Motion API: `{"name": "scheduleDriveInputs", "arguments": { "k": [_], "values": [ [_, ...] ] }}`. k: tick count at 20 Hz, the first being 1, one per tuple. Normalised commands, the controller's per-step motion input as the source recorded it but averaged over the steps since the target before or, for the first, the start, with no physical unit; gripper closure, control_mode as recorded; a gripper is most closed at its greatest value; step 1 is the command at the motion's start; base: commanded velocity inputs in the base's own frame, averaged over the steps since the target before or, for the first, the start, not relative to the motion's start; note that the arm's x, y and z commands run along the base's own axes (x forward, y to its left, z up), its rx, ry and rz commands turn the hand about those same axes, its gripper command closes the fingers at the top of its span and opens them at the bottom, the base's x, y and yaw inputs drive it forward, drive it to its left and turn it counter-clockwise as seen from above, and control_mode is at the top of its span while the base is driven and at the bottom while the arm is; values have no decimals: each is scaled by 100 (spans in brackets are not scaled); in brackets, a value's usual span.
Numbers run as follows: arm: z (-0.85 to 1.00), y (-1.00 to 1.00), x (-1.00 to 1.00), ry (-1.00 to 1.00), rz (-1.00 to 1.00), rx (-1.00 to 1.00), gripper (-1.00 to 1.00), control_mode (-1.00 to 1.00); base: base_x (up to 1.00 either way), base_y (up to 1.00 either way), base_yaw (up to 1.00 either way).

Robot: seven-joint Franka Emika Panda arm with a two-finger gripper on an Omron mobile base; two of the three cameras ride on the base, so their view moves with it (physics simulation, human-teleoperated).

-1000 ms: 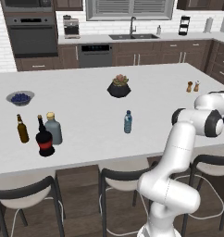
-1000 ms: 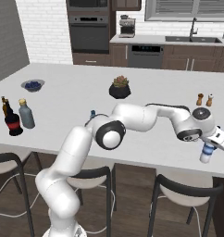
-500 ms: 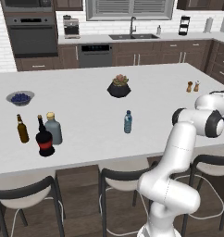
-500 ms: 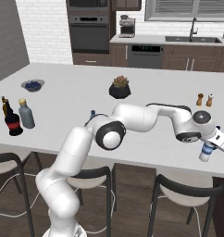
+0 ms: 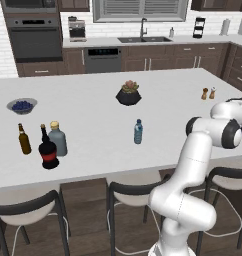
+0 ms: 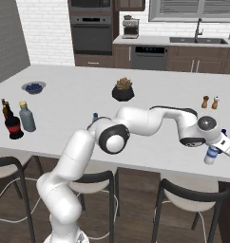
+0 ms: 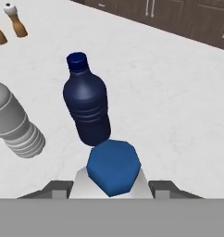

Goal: Move the plastic bottles in the middle to the plastics group, and the glass bottles in the middle to the glass group.

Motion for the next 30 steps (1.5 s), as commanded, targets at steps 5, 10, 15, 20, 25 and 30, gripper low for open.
{"name": "scheduleDriveInputs", "arguments": {
  "k": [5, 10, 15, 20, 25, 30],
  "values": [
    [-3, -1, 13, -7, 0, -1, 100, -100, 0, 0, 0],
    [-6, 0, 0, -5, 0, -3, 100, -100, 0, 0, 0],
    [-14, 0, 0, 0, 0, 0, 100, -100, 0, 0, 0],
    [-5, 0, 0, 0, 0, 0, 100, -100, 0, 0, 0],
    [-11, 0, 0, 0, 0, 0, 100, -100, 0, 0, 0],
    [-6, 0, 0, 1, 0, -1, 100, -100, 0, 0, 0]
  ]
}}
